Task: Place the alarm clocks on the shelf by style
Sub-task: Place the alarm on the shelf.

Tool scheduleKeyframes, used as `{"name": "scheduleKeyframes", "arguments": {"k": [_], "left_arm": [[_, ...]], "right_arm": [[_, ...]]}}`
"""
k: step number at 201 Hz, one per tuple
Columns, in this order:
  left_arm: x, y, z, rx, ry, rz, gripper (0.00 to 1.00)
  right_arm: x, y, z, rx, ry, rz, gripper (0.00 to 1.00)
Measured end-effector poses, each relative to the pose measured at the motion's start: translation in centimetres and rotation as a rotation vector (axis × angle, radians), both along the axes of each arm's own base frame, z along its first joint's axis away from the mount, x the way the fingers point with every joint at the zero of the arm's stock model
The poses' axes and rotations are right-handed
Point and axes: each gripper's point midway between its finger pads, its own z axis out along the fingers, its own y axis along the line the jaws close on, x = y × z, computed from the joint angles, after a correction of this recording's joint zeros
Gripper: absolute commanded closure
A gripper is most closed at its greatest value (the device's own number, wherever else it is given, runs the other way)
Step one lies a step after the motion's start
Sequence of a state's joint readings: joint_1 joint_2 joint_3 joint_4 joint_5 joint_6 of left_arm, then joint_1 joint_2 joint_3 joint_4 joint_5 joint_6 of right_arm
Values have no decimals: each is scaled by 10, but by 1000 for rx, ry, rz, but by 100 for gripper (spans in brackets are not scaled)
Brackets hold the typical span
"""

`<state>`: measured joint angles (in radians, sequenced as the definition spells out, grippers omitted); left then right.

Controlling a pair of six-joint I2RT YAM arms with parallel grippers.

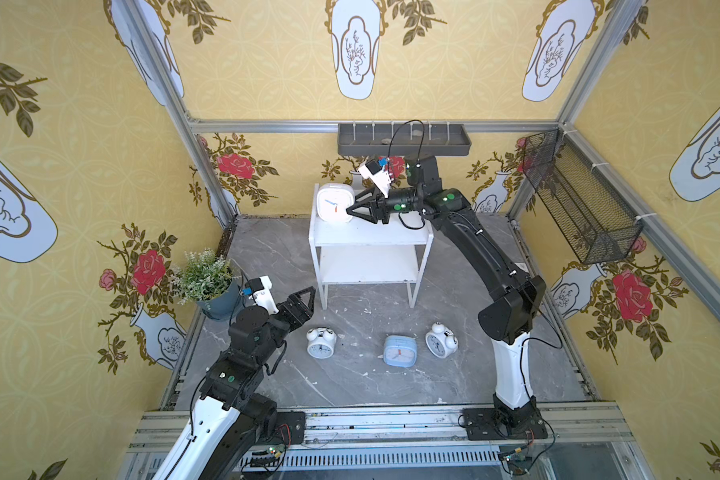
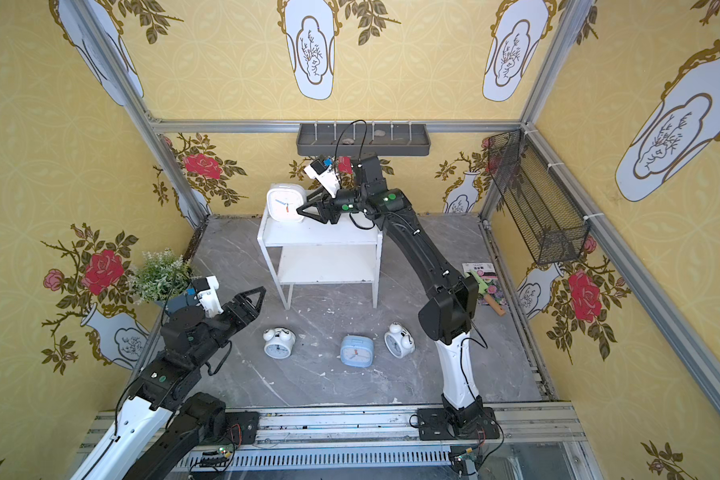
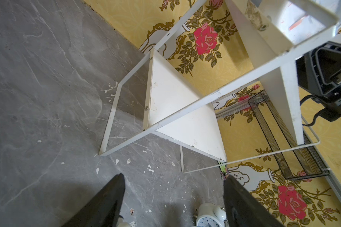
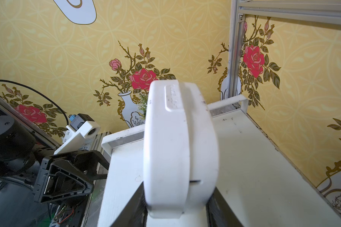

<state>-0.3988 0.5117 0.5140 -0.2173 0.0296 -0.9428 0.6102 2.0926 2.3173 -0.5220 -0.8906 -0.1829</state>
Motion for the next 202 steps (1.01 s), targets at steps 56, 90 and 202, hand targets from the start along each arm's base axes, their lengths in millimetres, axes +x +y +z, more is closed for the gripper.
{"name": "scheduleKeyframes", "arguments": {"k": [56, 90, 202], "left_arm": [[0, 1, -1, 0, 1, 3, 18], [1, 1, -1, 0, 2, 5, 18], [-1, 1, -2, -3, -1, -2, 18]], "right_arm": [[2, 0, -3, -9, -25, -5, 47], [3, -1, -10, -24, -22, -15, 46], [-8, -9, -7, -44, -38, -39, 26]]}}
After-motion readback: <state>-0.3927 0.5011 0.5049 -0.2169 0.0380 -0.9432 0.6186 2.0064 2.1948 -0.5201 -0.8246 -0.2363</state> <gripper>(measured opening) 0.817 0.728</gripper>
